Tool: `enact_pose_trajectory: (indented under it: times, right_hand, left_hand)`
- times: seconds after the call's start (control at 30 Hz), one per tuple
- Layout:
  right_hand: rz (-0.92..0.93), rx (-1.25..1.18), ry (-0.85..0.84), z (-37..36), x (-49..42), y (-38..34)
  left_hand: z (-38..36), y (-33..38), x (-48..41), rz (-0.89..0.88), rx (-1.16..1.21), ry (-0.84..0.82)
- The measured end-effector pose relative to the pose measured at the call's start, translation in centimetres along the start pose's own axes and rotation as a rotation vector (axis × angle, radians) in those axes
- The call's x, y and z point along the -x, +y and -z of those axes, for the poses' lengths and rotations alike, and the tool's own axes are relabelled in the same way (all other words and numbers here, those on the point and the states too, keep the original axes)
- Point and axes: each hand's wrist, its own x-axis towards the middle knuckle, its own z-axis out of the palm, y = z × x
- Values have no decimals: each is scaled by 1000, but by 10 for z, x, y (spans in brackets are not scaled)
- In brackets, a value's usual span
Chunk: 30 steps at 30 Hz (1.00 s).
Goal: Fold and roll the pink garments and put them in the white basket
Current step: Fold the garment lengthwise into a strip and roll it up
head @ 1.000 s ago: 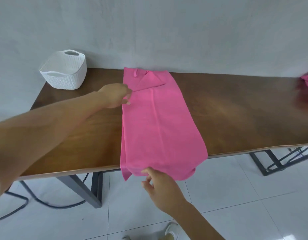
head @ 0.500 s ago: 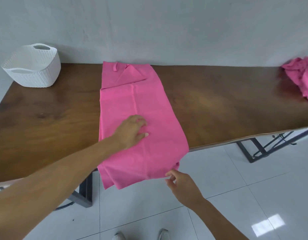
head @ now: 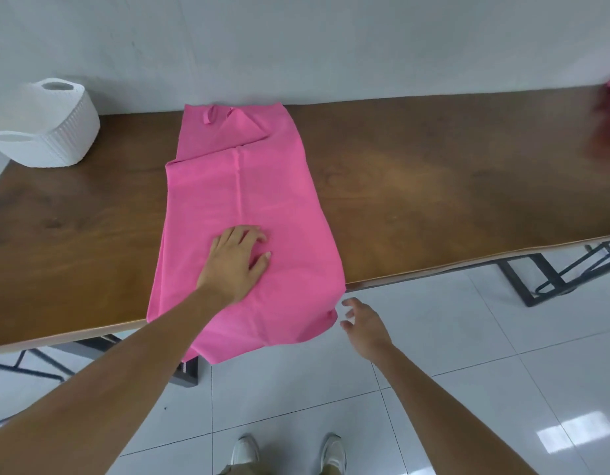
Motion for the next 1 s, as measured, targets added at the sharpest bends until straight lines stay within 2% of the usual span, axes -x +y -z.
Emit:
enact_pose_trajectory:
  times: [0.23, 0.37, 0.5, 0.67, 0.83, 1.0]
  right_hand:
    - [111, 84, -32, -15, -24, 4]
    - [106, 68, -13, -20, -19, 12]
    - [93, 108, -66, -27, -10, 28]
    - [66, -20, -59, -35, -9, 38]
    - [62, 46, -163, -34, -11, 44]
    - [161, -218, -173, -27, -8, 36]
  left_hand:
    - [-1, 1, -1, 21, -13, 21]
    - [0, 1, -1, 17, -9, 35]
    - [-2, 0, -2, 14, -12, 41]
    - [-2, 0, -2, 23, -16, 43]
    - [-1, 2, -2, 28, -15, 43]
    - [-1, 2, -2, 30, -21, 36]
